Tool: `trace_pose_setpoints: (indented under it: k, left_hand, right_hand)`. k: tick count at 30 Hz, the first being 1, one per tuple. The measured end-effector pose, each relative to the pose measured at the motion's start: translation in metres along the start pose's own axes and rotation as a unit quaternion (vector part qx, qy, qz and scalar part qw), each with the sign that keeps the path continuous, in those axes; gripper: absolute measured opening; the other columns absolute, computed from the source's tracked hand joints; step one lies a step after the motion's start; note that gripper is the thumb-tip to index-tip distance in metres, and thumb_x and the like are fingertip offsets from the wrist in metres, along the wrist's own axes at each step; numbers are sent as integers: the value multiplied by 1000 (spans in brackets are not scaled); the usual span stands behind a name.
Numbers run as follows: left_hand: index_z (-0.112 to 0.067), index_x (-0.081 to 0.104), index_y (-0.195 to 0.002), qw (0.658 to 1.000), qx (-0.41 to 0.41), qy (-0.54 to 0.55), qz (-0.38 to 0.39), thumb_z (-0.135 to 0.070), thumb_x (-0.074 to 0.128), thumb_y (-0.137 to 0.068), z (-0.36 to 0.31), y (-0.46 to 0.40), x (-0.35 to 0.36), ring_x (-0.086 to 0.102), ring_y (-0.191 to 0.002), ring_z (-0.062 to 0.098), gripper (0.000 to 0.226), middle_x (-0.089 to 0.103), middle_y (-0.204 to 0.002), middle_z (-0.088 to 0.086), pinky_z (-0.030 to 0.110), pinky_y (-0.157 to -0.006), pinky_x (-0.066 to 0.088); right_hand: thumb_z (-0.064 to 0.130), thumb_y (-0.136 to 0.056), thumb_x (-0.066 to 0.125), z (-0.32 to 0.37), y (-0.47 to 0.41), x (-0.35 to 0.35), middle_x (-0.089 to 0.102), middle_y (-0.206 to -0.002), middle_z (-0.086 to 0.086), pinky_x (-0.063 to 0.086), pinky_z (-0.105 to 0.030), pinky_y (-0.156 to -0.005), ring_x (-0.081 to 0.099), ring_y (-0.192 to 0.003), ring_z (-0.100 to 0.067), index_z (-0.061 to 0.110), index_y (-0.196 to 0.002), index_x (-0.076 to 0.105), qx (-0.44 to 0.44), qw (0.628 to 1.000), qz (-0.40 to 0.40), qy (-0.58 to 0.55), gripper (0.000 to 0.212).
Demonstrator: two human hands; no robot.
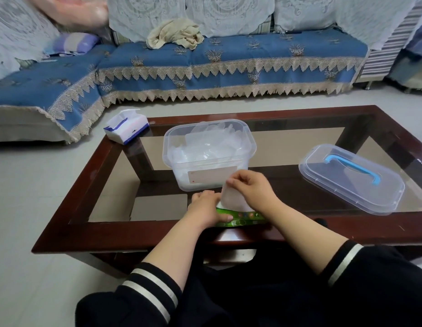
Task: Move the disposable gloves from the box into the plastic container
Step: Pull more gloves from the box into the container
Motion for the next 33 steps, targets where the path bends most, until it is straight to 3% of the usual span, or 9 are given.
trace_pose_setpoints:
  k: [4, 10, 13, 16, 19, 22, 27, 30, 33]
  left_hand:
    - [-42, 48, -134, 1000, -3, 2, 4, -49, 73, -75, 2, 3, 1, 23, -137, 26, 65, 37, -145, -2, 40, -114, 23]
    - [-38, 27, -148, 996, 9, -83, -15, -60, 64, -80, -2, 12, -5, 7, -147, 27, 80, 20, -158, 0, 53, -118, 3]
    - [-36, 26, -148, 996, 19, -88, -10, -57, 66, -80, -3, 13, -2, 6, -147, 26, 82, 19, -159, 1, 54, -118, 1]
    - [-38, 27, -148, 996, 27, -80, -14, -51, 69, -80, -3, 11, -3, 6, -147, 25, 81, 19, -159, 0, 53, -118, 2]
    - [-40, 27, -148, 997, 25, -66, -10, -49, 70, -80, 0, 9, -4, 4, -147, 24, 80, 18, -159, -1, 52, -118, 0]
    - [-40, 26, -148, 998, 26, -62, -6, -49, 68, -81, 3, 7, -6, 4, -147, 24, 79, 18, -159, -1, 53, -118, 0]
    - [-40, 27, -147, 998, 27, -52, -1, -48, 69, -81, 5, 5, -3, 6, -146, 22, 78, 18, -158, -1, 53, -118, 2]
    - [-39, 28, -147, 998, 30, -51, 1, -48, 69, -81, 6, 3, -3, 7, -145, 23, 78, 18, -158, -1, 52, -118, 4]
    - [-39, 28, -146, 998, 36, -53, -2, -47, 69, -82, 6, 2, -4, 10, -144, 23, 77, 20, -157, -1, 51, -117, 6]
  right_hand:
    - [6, -90, 61, 40, -8, -31, 65, -67, 16, 45, -14, -69, 56, -67, 4, 20, -77, 65, -60, 974, -110, -190, 20]
    - [2, -87, 63, 101, -29, -63, 72, -81, 13, 50, -16, -76, 65, -80, 0, 14, -89, 69, -162, 958, -95, -216, 14]
    - [12, -85, 68, 119, -53, -70, 66, -95, 7, 51, -25, -85, 62, -92, -8, 23, -90, 70, -215, 961, -104, -136, 12]
    - [27, -83, 71, 130, -85, -64, 48, -91, 11, 43, -21, -84, 48, -93, -13, 38, -89, 67, -250, 960, -123, 16, 14]
    - [36, -82, 69, 121, -119, -44, 43, -83, 12, 33, -27, -74, 38, -85, -12, 31, -96, 71, -246, 948, -105, 173, 15]
    - [42, -84, 64, 98, -143, -22, 51, -82, 9, 26, -29, -69, 39, -79, -11, 26, -100, 73, -257, 907, -70, 326, 24]
    - [38, -91, 59, 57, -158, 4, 63, -100, 5, 48, -27, -67, 56, -82, -12, 24, -106, 72, -217, 888, 45, 403, 24]
    - [39, -94, 56, 42, -163, 11, 67, -107, 13, 46, -26, -71, 61, -87, -11, 30, -105, 71, -186, 864, 85, 460, 21]
    - [34, -93, 58, 35, -170, 18, 69, -111, 10, 52, -29, -85, 63, -96, -11, 27, -109, 71, -146, 861, 149, 464, 22]
Point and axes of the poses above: each hand's wrist, its own y-axis away from the middle knuckle, its own x-axis out of the palm, z = x × y, the point moved 2 cm from there along -y, towards the middle knuckle
